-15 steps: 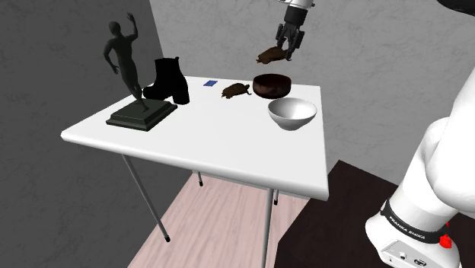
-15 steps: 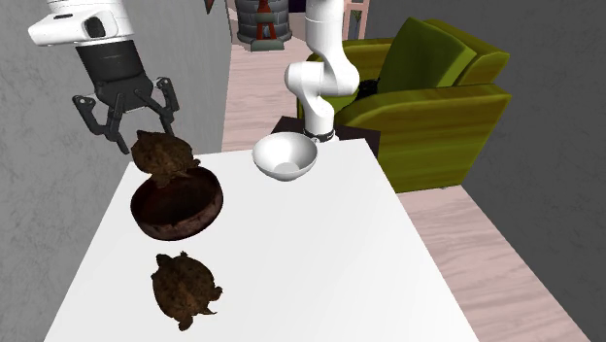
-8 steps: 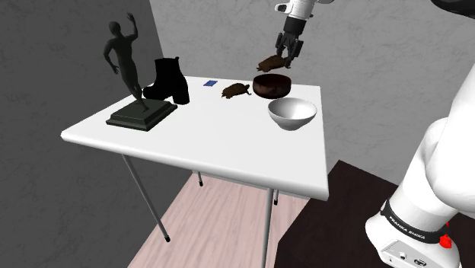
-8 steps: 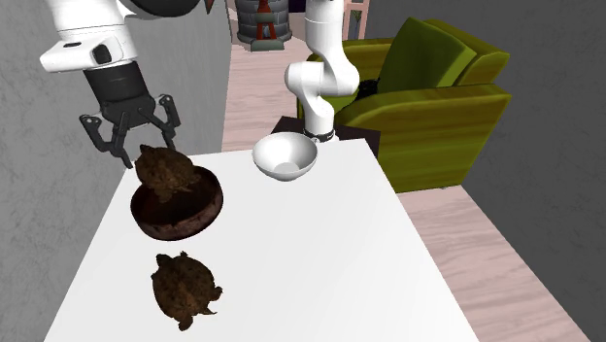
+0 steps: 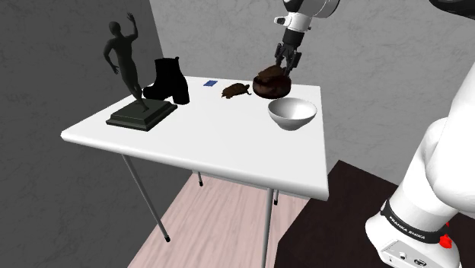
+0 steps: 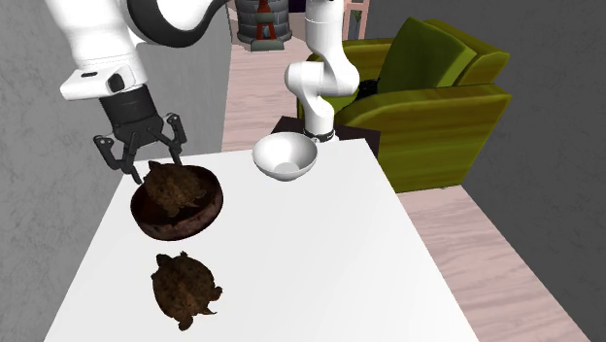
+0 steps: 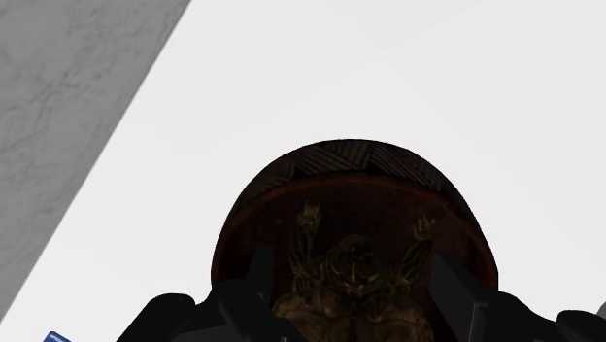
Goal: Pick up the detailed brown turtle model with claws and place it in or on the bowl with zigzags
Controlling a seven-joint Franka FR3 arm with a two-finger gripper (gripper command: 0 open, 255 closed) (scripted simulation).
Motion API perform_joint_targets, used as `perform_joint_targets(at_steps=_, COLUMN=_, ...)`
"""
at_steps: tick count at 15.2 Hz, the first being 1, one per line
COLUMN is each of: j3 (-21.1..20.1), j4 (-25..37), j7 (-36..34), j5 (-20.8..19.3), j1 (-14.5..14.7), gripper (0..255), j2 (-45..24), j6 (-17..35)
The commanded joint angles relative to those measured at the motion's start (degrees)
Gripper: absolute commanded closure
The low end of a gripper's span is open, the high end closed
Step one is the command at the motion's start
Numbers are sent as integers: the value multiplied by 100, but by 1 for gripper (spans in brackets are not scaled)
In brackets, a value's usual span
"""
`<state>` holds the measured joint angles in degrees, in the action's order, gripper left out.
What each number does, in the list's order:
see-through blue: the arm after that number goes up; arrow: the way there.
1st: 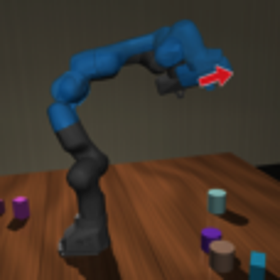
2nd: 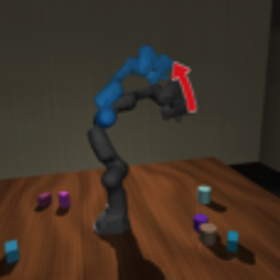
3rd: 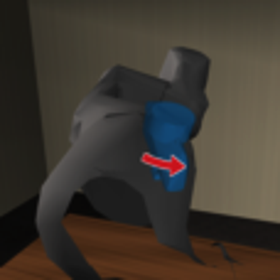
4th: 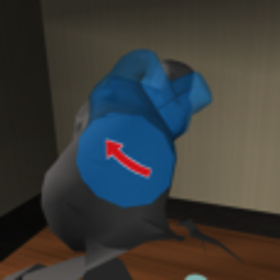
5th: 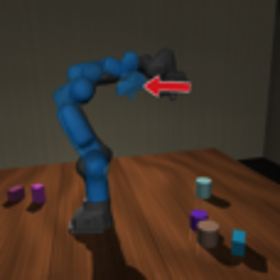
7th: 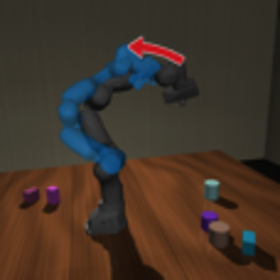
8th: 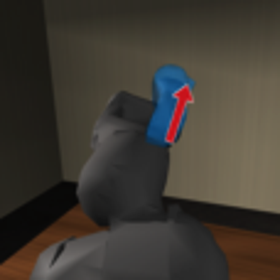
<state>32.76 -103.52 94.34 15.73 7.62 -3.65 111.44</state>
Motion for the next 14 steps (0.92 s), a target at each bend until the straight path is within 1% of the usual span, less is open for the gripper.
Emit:
perform_joint_targets(at_steps=1, j3=0, j4=-50, j7=16, j5=7, j1=0, gripper=255, j2=0, j6=53)
perform_joint_targets(at_steps=6, j3=0, j4=-50, j7=16, j5=7, j1=0, gripper=255, j2=0, j6=53)
perform_joint_targets(at_steps=7, j3=0, j4=-50, j7=17, j5=8, j1=0, gripper=0, j2=0, j6=53)
perform_joint_targets(at_steps=12, j3=0, j4=-51, j7=17, j5=7, j1=0, gripper=0, j2=1, j6=53)
perform_joint_targets(at_steps=14, j3=31, j4=229, j7=-36, j5=-70, j1=-27, gripper=0, j2=86, j6=-298)
